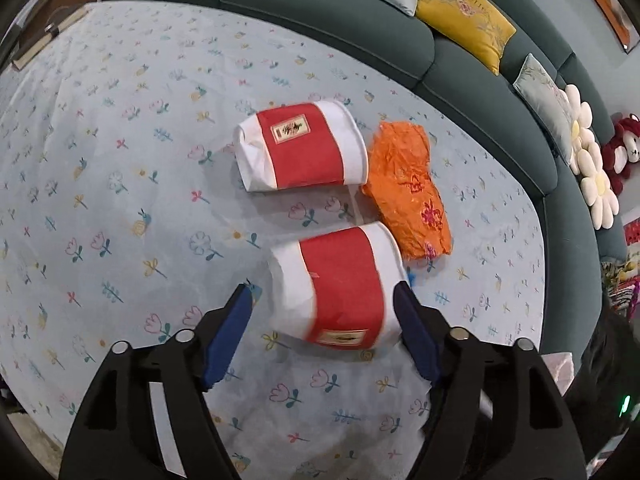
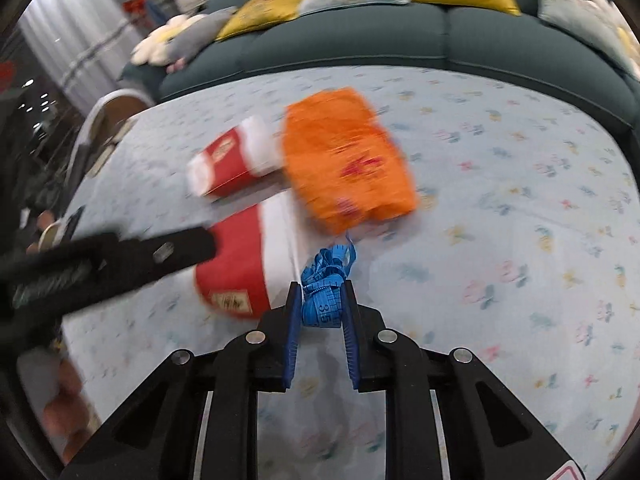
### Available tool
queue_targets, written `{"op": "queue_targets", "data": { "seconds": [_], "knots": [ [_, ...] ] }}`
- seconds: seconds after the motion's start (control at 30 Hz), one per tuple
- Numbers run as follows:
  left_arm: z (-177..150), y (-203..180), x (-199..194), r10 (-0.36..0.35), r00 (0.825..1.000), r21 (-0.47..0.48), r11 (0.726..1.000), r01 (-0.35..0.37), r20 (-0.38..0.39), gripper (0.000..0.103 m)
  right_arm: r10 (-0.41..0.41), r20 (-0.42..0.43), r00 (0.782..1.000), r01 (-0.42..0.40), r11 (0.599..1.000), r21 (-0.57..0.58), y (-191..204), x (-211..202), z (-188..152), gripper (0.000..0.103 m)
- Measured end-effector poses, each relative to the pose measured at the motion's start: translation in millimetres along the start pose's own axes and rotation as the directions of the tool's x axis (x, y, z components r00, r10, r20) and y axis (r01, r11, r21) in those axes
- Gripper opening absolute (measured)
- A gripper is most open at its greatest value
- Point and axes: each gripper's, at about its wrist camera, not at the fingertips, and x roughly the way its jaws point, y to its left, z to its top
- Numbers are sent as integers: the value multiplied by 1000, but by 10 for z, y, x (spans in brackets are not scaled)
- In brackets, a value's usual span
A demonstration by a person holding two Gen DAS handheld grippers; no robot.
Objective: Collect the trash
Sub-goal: 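Lift the blue glove with the right tool while the left tool grasps the red-white cup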
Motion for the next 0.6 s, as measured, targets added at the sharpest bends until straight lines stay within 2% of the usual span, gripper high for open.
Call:
{"op": "queue_targets", "data": {
  "seconds": [0.13,0.17,0.33,0.6],
  "knots": [
    [-145,13,5,-13,999,31,999,14,-31,73,36,-21,999,-37,999,-25,158,-86,-255,18],
    [-193,5,6,-16,999,39,999,17,-37,76,35,-21,999,-36,999,-28,186,-117,-337,18],
    [-368,-118,68,8,999,121,993,-1,-52,80,-29,-2,1000,29,999,26,41,-287,-561,19],
    [-444,-223,213,95,995,229,969,-92,-4,78,-104,42,994,98,987,127,-328,-590,-590,19]
  ]
}}
